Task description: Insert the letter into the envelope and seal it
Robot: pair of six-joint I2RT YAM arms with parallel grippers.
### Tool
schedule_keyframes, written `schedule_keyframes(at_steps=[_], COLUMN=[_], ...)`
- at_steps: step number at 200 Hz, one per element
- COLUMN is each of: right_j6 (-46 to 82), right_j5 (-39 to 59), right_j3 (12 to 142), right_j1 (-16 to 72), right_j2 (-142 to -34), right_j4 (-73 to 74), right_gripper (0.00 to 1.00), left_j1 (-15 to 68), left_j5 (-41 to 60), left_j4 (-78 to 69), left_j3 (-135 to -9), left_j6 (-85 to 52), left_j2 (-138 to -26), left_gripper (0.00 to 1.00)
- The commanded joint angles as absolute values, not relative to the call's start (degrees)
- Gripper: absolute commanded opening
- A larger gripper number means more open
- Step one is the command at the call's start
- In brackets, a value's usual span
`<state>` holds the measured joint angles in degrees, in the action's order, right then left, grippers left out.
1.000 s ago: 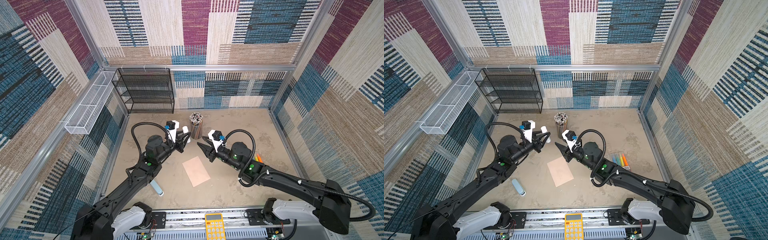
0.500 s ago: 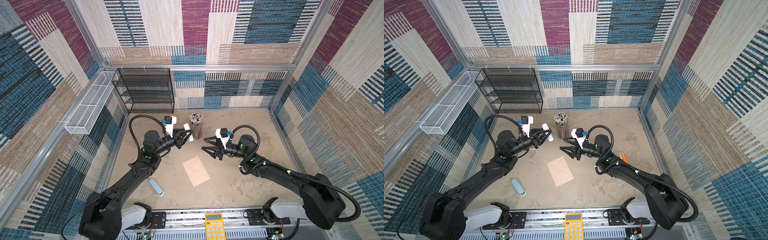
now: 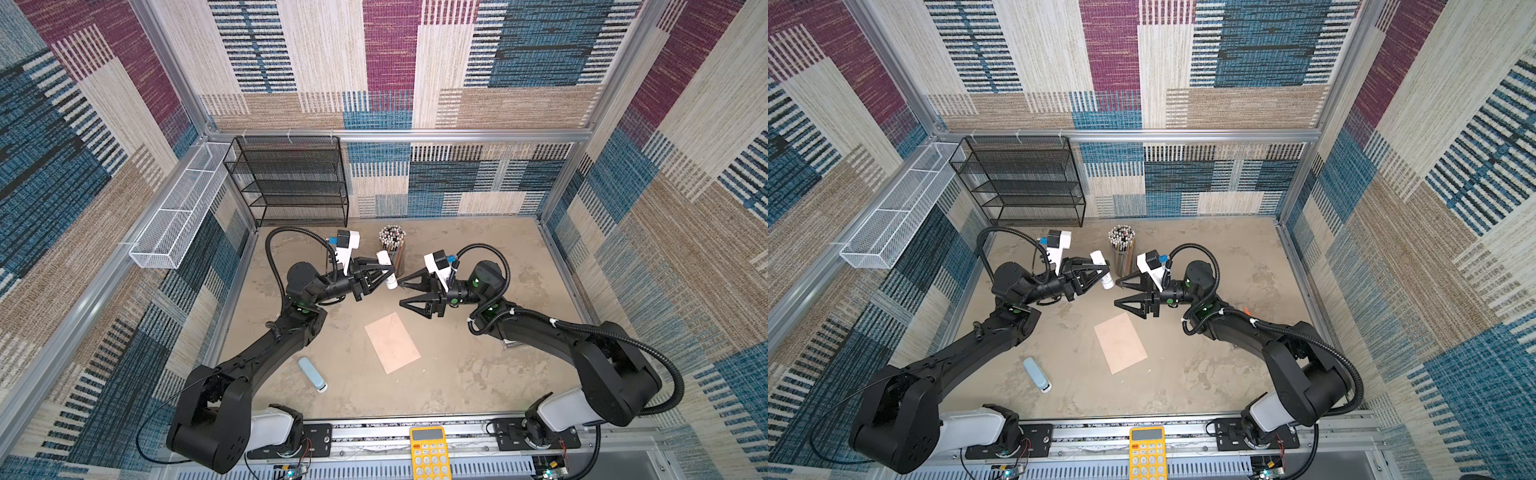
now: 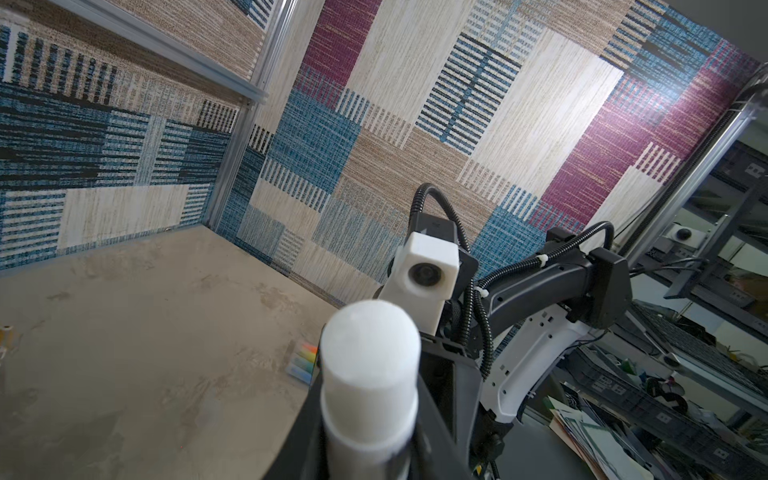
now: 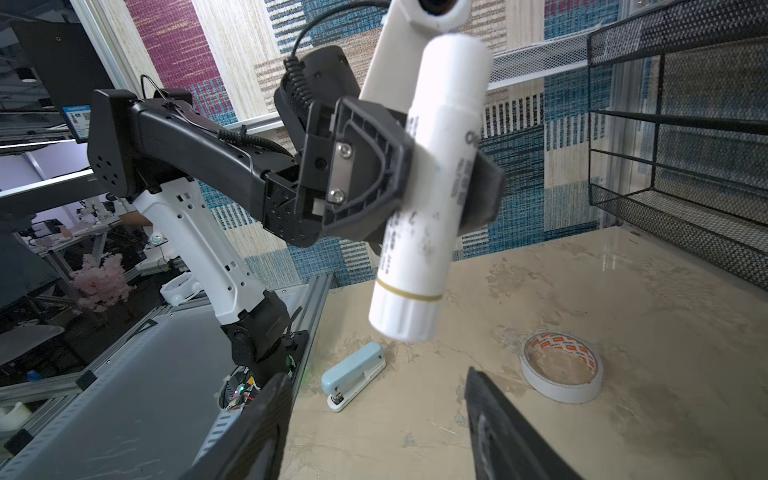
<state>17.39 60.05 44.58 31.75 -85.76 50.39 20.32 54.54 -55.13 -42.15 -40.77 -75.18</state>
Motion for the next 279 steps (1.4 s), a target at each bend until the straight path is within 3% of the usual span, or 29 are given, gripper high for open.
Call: schedule_keyframes(at_steps=[1, 73, 187, 221, 279], right_j6=[20.82, 25.60, 27.32, 27.69, 26.78], right_j5=[63.27, 64.72, 65.42, 64.81, 57.83], right_j3=[45.91, 48.92, 50.57, 51.28, 51.84], right_j1=[31.72, 31.72, 31.72, 31.66, 31.73], right_j2=[-86.53, -90.16, -92.09, -92.29, -88.49], right_j4=[54.23, 56.28, 54.87, 52.86, 46.59], right_gripper=[0.69, 0.63, 0.30, 0.22, 0.17], left_j1=[20.47, 21.88, 22.55, 23.14, 24.85], left_j5=[56.25, 56.26, 55.51, 54.00, 46.56], left_j4=[-60.08, -60.79, -55.66, -49.16, -35.83], left_j3=[-42.40, -42.76, -42.63, -42.91, -42.74], left_j6=[-42.70, -41.94, -37.12, -32.42, -21.28], left_j2=[-75.60, -77.34, -76.38, -74.70, -70.02], left_gripper=[0.00, 0.00, 0.00, 0.00, 0.00])
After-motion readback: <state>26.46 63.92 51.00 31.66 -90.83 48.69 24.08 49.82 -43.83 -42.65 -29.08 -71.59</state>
